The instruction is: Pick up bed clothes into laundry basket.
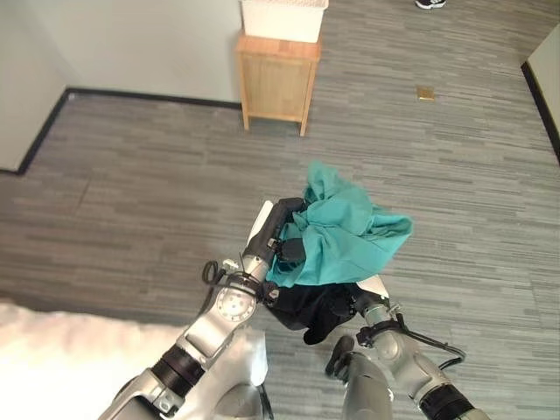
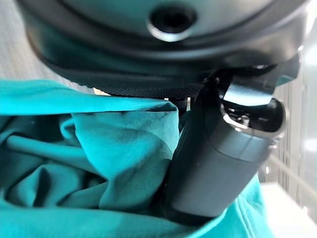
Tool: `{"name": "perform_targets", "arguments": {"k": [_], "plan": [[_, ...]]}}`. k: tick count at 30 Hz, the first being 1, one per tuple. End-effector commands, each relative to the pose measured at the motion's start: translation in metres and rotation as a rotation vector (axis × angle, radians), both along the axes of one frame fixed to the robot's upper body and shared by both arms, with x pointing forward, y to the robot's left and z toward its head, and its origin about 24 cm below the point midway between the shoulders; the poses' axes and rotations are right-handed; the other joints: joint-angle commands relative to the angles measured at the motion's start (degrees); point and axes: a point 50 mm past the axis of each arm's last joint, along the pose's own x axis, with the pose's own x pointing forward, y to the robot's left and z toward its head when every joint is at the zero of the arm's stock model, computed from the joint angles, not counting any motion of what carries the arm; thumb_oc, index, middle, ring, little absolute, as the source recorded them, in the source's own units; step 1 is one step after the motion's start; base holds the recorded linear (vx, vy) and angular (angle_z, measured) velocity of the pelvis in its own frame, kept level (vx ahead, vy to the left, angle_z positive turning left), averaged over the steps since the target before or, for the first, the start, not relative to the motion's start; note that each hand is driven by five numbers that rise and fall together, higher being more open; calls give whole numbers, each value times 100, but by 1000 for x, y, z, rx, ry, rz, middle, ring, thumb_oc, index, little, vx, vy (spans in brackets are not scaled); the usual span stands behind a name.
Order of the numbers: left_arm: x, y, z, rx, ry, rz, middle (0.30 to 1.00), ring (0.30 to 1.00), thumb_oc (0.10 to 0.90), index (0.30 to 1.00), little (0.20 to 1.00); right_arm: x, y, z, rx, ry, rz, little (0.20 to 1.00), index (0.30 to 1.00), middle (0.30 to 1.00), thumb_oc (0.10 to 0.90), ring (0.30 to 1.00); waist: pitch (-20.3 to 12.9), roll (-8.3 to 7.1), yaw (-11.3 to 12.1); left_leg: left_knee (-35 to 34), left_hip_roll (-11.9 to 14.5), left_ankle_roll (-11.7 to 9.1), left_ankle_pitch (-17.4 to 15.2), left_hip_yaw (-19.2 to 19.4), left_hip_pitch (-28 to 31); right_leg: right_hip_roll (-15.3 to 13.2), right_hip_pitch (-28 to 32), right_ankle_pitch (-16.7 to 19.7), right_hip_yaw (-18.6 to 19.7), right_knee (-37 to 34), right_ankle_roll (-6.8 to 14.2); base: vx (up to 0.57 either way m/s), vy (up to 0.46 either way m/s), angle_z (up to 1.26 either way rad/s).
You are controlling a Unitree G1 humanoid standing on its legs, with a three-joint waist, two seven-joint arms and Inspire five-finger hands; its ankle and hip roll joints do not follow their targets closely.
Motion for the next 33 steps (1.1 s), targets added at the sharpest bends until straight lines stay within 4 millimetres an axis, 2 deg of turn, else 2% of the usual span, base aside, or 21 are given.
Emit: {"name": "perform_targets", "arguments": {"k": [1, 2, 4, 7, 9, 10, 12, 13, 16, 17, 19, 20, 21, 22, 23, 25, 27, 30, 31, 32, 33], "plan": [[-9, -45, 40, -195, -168, -155, 300, 300, 400, 300, 300, 18, -28, 33, -90, -145, -50, 300, 300, 300, 400, 300, -265, 389, -403, -39, 435, -578, -776, 382, 212, 55, 747, 80, -718, -1067, 222, 454, -124, 13], [-9, -41, 38, -188, -164, -148, 300, 300, 400, 300, 300, 16, -27, 30, -106, -140, -46, 300, 300, 300, 400, 300, -356, 346, -348, -39, 289, -555, -1003, 456, 486, -58, 869, 173, -1343, -1081, 167, 426, -141, 11], [-12, -46, 36, -173, -160, -178, 300, 300, 400, 300, 300, 10, -30, 24, -109, -118, -54, 300, 300, 300, 400, 300, -486, 268, -344, -39, 163, -526, -1161, 302, 713, -100, 1212, 401, -1636, -1233, 169, 538, -201, -6], [-11, -51, 40, -194, -164, -192, 300, 300, 400, 300, 300, 7, -34, 19, -107, -101, -60, 300, 300, 300, 400, 300, -565, 292, -383, 398, 246, -718, -1315, 357, 900, -70, 1578, 482, -1860, -1242, 152, 377, -198, 40], [-10, -55, 44, -201, -174, -202, 300, 300, 400, 300, 300, 5, -42, 18, -118, -90, -69, 300, 300, 300, 400, 300, -543, 323, -353, 1892, 723, -1000, -1073, 552, 467, 8, 2018, 346, -2063, -1336, -12, 230, -242, 37], [-9, -55, 48, -198, -193, -187, 300, 300, 400, 300, 300, 5, -46, 22, -120, -103, -73, 300, 300, 300, 400, 300, -432, 343, -221, 3715, 1237, -1348, -378, 546, -118, 142, 2403, 80, -2046, -1358, -199, 307, -358, 30], [-6, -55, 54, -194, -226, -159, 300, 300, 400, 300, 300, 9, -48, 27, -101, -121, -83, 300, 300, 300, 400, 300, -299, 259, -57, 4868, 1601, -1529, -190, 632, -822, 226, 2700, -157, -2044, -1358, -342, 321, -278, -1], [-5, -53, 55, -194, -231, -140, 300, 300, 400, 300, 300, 10, -47, 28, -92, -120, -83, 300, 300, 300, 400, 300, -300, 190, -12, 4935, 1720, -1495, -179, 724, -1013, 183, 2754, -206, -2030, -1358, -374, 331, -83, -40], [0, -46, 51, -204, -211, -83, 300, 300, 400, 300, 300, 12, -40, 26, -56, -112, -76, 300, 300, 300, 400, 300, -307, 263, 123, 4150, 2018, -1358, -254, 945, -1134, 277, 2877, -344, -1926, -1358, -356, 325, 68, -49], [3, -35, 44, -192, -190, -24, 300, 300, 400, 300, 300, 13, -32, 26, -9, -118, -69, 300, 300, 300, 400, 300, -338, 416, 233, 2924, 1984, -1207, -281, 1065, -1262, 457, 2971, -461, -1839, -1358, -277, 399, 185, -51], [1, -26, 32, -179, -156, 16, 300, 300, 400, 300, 300, 14, -24, 27, 34, -126, -56, 300, 300, 300, 400, 300, -455, 559, 351, 1346, 1802, -1193, 277, 1257, -1173, 608, 3120, -571, -1716, -1358, -156, 545, 229, -41], [-1, -15, 23, -162, -128, 23, 300, 300, 400, 300, 300, 38, -57, 76, 67, -234, -107, 300, 300, 300, 400, 300, -590, 539, 458, 799, 1719, -1234, 484, 1238, -1150, 709, 3278, -691, -1701, -1358, -138, 373, 99, -43], [-1, -16, 25, -166, -130, 19, 300, 300, 400, 300, 300, 38, -59, 78, 67, -234, -110, 300, 300, 300, 400, 300, -575, 558, 488, 670, 1681, -1224, 572, 1280, -1097, 699, 3262, -673, -1684, -1358, -143, 510, 59, -66], [1, -14, 27, -206, -123, 42, 300, 300, 400, 300, 300, 29, -38, 89, 168, -328, -54, 300, 300, 300, 400, 300, -579, 558, 371, 330, 1774, -1169, 639, 1625, -1186, 843, 3414, -822, -1555, -1358, -198, 442, 71, -62], [2, -15, 27, -215, -114, 54, 300, 300, 400, 300, 300, 20, -27, 82, 179, -307, -10, 300, 300, 300, 400, 300, -590, 604, 305, 200, 1784, -1114, 706, 1863, -1026, 933, 3455, -832, -1508, -1358, -213, 596, 104, -20], [3, -8, 25, -186, -114, 93, 300, 300, 400, 300, 300, 13, -16, 76, 177, -300, 39, 300, 300, 300, 400, 300, -669, 698, 280, 63, 1670, -1054, 781, 1837, -812, 1096, 3665, -898, -1358, -1358, -245, 437, 71, -22], [1, -4, 26, -163, -133, 95, 300, 300, 400, 300, 300, 8, -15, 68, 185, -287, 33, 300, 300, 300, 400, 300, -753, 637, 326, 29, 1527, -933, 655, 1836, -713, 1159, 3815, -962, -1353, -1099, -251, 362, 53, -41], [2, -1, 31, -120, -169, 105, 300, 300, 400, 300, 300, 11, -8, 79, 233, -334, 41, 300, 300, 300, 400, 300, -774, 620, 351, -37, 1432, -723, 547, 1965, -503, 975, 3539, -1118, -1336, -144, -136, 258, 85, -5], [3, 1, 44, -74, -256, 113, 300, 300, 400, 300, 300, 10, -6, 105, 258, -436, 85, 300, 300, 300, 400, 300, -625, 626, 145, -39, 1348, -606, 339, 1900, -299, 569, 2815, -971, -1172, 1173, 101, 193, 125, 4], [5, -1, 50, -63, -287, 115, 300, 300, 400, 300, 300, 11, -4, 114, 259, -465, 109, 300, 300, 300, 400, 300, -540, 643, 55, -39, 1313, -560, 290, 1865, -244, 361, 2252, -858, -1030, 1681, 160, 200, 122, 6], [5, -1, 50, -63, -288, 115, 300, 300, 400, 300, 300, 11, -5, 115, 259, -465, 109, 300, 300, 300, 400, 300, -552, 643, 65, -39, 1313, -559, 292, 1875, -257, 359, 2227, -860, -1020, 1692, 157, 59, 6, 13]]}}
